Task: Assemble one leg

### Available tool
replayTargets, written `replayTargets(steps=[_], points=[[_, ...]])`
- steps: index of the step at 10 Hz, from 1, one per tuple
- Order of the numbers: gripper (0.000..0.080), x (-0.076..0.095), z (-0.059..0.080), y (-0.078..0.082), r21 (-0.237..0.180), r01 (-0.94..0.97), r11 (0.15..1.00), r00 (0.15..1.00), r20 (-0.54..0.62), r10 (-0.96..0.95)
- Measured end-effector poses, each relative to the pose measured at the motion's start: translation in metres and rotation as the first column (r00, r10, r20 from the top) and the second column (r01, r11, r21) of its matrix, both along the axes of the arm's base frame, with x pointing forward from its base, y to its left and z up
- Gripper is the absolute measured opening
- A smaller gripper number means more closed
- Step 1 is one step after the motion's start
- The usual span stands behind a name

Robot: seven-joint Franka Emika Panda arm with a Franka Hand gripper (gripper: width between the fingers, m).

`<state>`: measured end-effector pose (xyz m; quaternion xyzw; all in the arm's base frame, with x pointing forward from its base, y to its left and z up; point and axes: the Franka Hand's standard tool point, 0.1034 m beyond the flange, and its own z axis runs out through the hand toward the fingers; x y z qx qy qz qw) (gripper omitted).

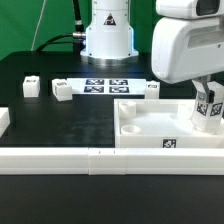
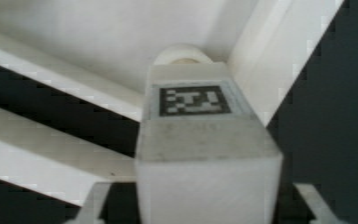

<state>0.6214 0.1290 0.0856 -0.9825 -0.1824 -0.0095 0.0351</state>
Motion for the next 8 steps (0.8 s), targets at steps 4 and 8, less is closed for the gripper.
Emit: replayTargets(steps=[4,8], points=[[0.0297,0.001,-0.001,-0.008,0.004,0.456,0.89,0.89,0.005,-0.456],[0.0297,0.001,-0.001,-0.015,-0.002,0.779,0.627,0.627,-0.022,-0.779]])
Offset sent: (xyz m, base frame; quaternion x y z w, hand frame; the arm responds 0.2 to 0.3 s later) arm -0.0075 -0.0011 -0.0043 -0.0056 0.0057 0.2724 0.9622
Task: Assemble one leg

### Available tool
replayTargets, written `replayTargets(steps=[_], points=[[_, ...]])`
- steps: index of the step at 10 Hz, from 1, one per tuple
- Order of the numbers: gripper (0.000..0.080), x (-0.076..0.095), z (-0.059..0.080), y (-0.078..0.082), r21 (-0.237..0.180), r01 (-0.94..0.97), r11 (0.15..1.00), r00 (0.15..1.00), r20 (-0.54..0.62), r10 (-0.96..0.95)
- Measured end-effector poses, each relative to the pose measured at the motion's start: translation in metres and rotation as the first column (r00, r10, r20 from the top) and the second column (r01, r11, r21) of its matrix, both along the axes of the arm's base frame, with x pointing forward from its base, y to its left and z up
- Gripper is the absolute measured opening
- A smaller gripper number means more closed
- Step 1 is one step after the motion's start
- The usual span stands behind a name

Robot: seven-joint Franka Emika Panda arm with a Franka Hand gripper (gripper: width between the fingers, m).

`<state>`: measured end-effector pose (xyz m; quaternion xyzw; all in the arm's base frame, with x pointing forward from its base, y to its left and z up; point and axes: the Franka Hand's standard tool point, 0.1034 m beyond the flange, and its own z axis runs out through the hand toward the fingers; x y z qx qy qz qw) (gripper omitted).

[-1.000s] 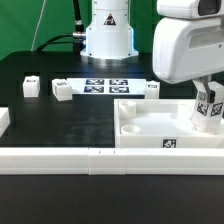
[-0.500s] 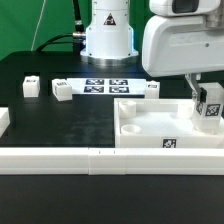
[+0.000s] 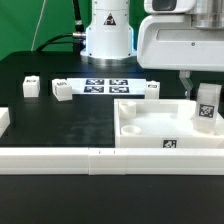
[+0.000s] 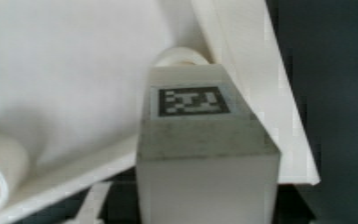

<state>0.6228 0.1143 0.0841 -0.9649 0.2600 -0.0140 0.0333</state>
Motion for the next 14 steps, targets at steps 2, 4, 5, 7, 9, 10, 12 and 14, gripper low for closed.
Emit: replayTargets(steps=[2,4,5,7,9,10,12,14], points=[[0.0297,0.0002,0.0,0.0019,0.01,0.258,0.966,0.966,-0.007,-0.258],[0.0297,-0.0004,0.0001,0.0051,0.017,0.445,0.896,0.896,-0.022,-0.444],[0.0297,-0.0006,0.0003,0.0071,0.025,0.522,0.852,0.853,-0.033,-0.521],[0.0297,0.0001,0.0004,0.0072,0.041,0.609,0.792,0.793,-0.054,-0.607],[0.0297,-0.0002,0.0003,0.0091,0.048,0.679,0.732,0.734,-0.073,-0.676],[0.0401,-0.0003,0.0002,0.0096,0.049,0.655,0.754,0.755,-0.07,-0.652],[0.058,-0.0009,-0.0009,0.0097,0.048,0.581,0.812,0.813,-0.062,-0.578],[0.0646,-0.0004,-0.002,0.0093,0.049,0.362,0.931,0.932,-0.037,-0.36]])
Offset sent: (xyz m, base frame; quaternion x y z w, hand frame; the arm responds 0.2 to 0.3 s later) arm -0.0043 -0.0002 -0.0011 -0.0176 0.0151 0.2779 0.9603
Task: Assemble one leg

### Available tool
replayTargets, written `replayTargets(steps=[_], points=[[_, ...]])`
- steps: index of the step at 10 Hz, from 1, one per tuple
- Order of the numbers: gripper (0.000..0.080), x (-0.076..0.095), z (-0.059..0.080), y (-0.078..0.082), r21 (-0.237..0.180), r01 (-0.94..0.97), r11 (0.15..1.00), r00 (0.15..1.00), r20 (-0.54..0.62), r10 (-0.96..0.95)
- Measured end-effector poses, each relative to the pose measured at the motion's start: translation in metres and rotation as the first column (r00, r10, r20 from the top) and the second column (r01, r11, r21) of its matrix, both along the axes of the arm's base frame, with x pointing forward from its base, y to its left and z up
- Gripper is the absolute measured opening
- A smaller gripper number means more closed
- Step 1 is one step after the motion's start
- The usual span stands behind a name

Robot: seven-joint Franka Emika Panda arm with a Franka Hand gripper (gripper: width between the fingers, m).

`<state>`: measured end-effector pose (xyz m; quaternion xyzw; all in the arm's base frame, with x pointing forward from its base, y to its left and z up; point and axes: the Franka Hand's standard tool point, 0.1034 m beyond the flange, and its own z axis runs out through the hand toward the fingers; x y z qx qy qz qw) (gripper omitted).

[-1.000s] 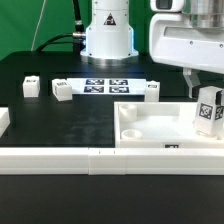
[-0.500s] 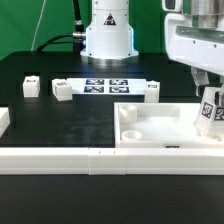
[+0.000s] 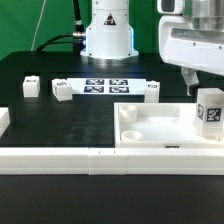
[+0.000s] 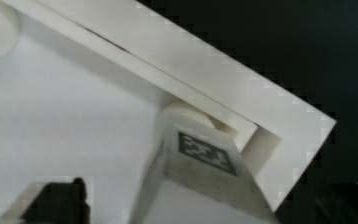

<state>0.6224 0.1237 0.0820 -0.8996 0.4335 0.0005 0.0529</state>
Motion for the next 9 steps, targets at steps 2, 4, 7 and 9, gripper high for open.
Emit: replayTargets(steps=[2,4,7,9], points=[[0.0646,0.0013,-0.0017,-0.0008,-0.017,-0.287,0.958,0.957,0.024,0.288],[0.0648,0.0027,-0.003,-0.0006,-0.035,-0.485,0.874,0.873,0.04,0.486],[0.0648,0.0036,-0.0023,-0.0004,-0.089,-0.738,0.669,0.668,0.038,0.743],[0.0648,0.0044,-0.0032,-0.0042,-0.111,-0.832,0.544,0.543,0.04,0.839]])
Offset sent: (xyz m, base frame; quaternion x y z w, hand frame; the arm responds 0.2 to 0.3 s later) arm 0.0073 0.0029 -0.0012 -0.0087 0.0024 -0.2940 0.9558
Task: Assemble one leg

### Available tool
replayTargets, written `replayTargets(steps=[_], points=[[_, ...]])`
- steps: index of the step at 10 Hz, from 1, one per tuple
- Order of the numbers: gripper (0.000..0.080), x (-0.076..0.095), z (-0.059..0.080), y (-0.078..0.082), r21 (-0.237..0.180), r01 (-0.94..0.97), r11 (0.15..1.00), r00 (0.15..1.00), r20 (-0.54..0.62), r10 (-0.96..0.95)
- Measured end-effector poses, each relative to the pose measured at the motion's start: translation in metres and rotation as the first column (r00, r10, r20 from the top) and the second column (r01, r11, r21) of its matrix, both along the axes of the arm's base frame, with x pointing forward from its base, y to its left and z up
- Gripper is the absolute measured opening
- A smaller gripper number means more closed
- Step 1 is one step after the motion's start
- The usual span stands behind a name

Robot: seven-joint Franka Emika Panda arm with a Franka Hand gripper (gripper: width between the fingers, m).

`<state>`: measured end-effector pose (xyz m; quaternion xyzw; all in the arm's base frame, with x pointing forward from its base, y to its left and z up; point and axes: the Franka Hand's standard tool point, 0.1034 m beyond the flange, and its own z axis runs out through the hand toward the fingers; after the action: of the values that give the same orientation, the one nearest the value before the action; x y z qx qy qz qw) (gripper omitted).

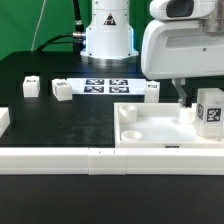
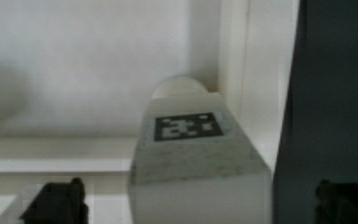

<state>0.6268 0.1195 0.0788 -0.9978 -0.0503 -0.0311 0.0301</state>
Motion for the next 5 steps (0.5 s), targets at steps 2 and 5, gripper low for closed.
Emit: replayTargets(steps=[2,5], points=[[0.0538,-0.0001,0.0,0.0004,0.001,0.001,1.0,1.0,0.0,-0.001],[0.029,-0.0001,0.0,0.0004,0.001,0.001,1.0,1.0,0.0,-0.001]])
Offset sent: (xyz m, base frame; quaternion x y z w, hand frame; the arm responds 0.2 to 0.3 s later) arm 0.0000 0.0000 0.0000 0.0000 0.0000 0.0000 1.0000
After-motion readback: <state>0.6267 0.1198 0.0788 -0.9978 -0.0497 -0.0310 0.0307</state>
